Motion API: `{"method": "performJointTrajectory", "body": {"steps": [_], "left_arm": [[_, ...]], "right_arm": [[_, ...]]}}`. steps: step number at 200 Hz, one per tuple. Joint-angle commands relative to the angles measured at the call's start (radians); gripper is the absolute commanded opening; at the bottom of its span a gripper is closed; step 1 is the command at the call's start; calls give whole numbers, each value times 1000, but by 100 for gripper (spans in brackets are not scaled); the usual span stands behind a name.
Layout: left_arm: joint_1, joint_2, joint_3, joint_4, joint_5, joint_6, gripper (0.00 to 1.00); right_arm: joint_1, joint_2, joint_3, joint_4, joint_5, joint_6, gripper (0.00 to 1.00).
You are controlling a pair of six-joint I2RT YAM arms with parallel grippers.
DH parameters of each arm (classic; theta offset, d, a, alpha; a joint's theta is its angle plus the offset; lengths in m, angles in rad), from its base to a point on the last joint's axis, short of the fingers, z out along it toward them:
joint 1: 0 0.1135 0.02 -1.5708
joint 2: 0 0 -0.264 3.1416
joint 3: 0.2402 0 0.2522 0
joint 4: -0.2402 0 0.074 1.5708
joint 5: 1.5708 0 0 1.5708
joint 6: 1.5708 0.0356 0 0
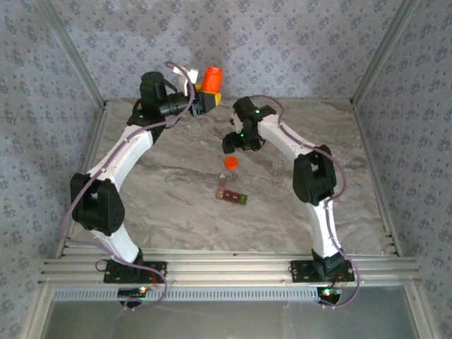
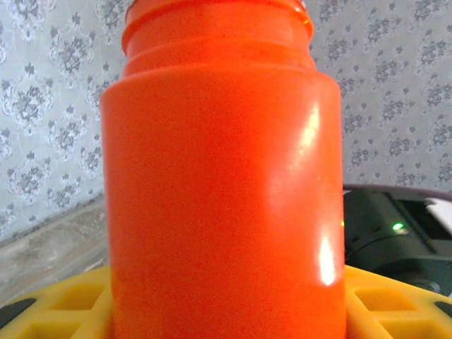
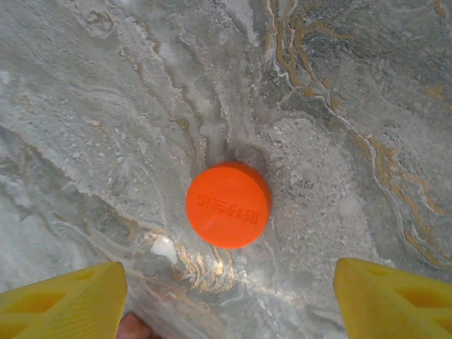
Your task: Sort the pills into containers
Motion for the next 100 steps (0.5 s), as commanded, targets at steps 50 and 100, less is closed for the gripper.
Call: {"method": "performJointTrajectory", "body": {"steps": [50, 100], "left_arm": [[12, -62, -30, 74, -6, -10, 0], [15, -61, -32, 73, 0, -10, 0]], "right_arm": [[65, 168, 176, -126, 93, -41, 81], [79, 217, 189, -141, 100, -46, 79]]}}
